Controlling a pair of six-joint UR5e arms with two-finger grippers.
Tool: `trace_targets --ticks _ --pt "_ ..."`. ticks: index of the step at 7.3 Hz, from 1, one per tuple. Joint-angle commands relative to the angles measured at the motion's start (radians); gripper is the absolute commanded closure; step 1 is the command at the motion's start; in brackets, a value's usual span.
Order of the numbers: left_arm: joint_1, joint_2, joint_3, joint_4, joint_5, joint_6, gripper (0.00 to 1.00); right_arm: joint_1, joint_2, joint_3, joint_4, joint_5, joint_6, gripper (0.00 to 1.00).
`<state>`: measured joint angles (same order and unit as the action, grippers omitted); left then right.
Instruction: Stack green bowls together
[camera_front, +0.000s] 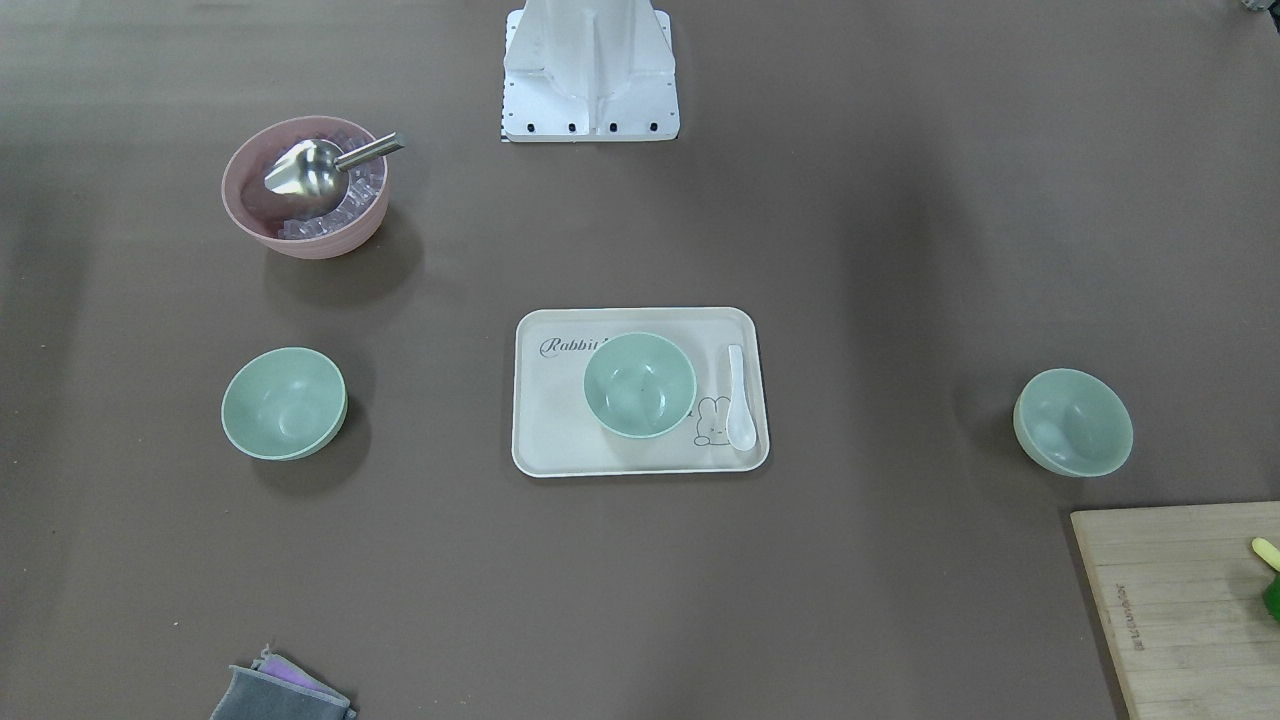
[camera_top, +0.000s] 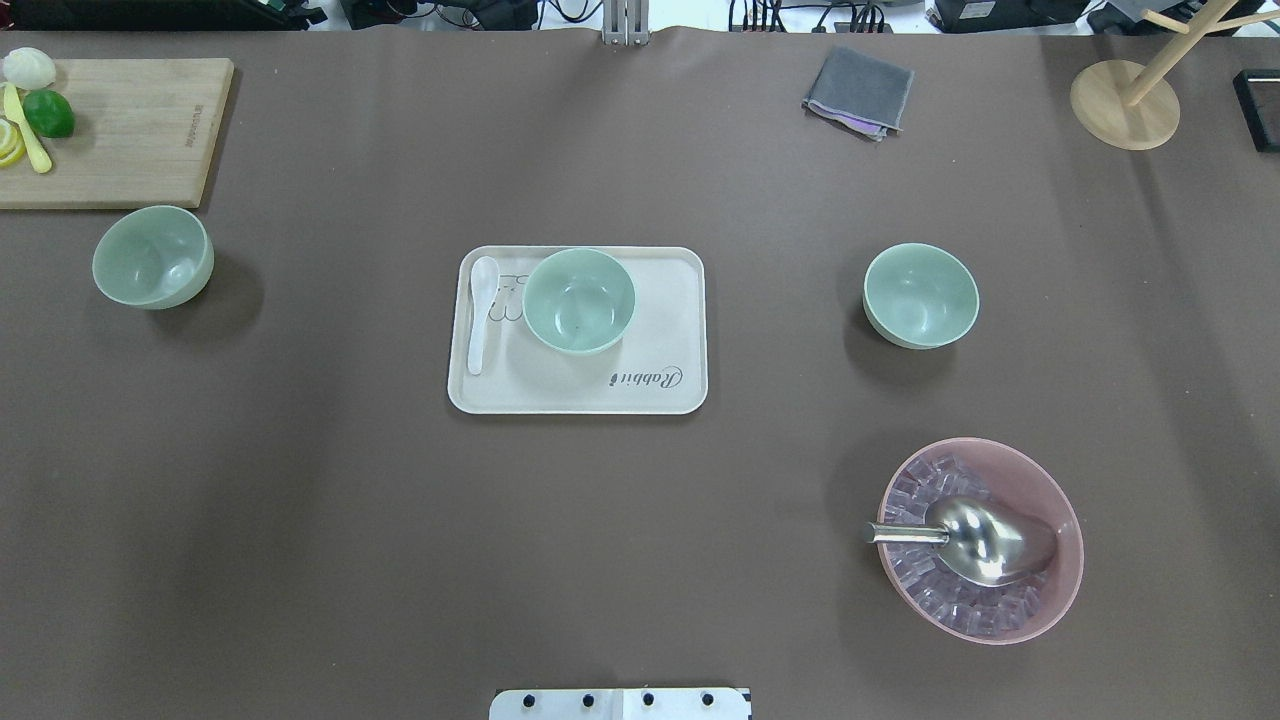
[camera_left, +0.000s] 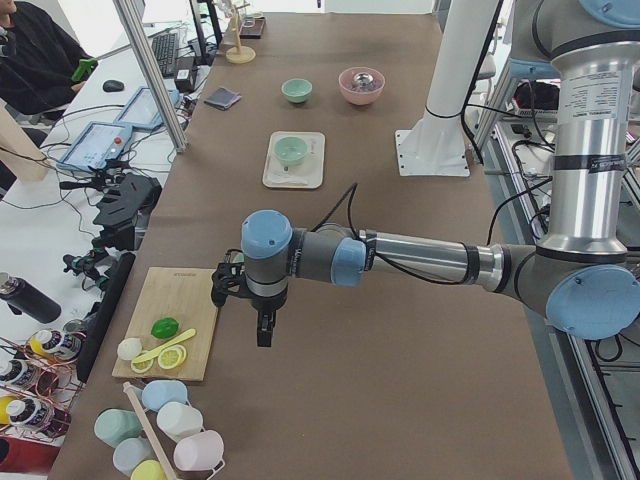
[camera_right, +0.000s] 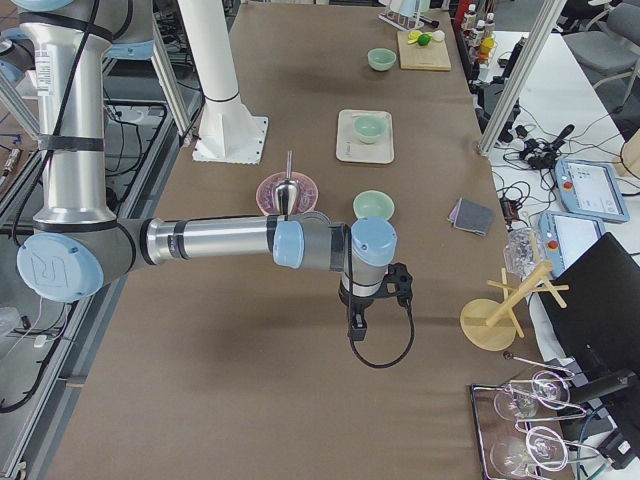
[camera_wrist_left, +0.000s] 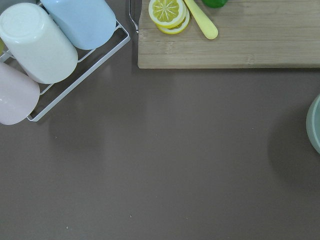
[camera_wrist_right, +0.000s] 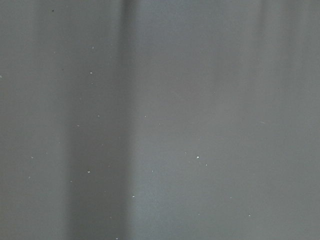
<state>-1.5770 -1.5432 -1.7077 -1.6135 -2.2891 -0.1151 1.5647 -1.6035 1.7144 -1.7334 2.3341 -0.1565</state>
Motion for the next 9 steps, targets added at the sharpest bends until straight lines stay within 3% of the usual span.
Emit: trace_targets --ticks 1,9 --pt "0.0 -0.002 0.002 0.0 0.003 -0.002 0.02 0.0 0.004 0.002 0.0 0.002 0.0 0.0" --pt "0.0 -0.002 0.014 -0.003 0.003 0.002 0.02 0.0 0.007 0.01 0.002 0.002 0.0 0.0"
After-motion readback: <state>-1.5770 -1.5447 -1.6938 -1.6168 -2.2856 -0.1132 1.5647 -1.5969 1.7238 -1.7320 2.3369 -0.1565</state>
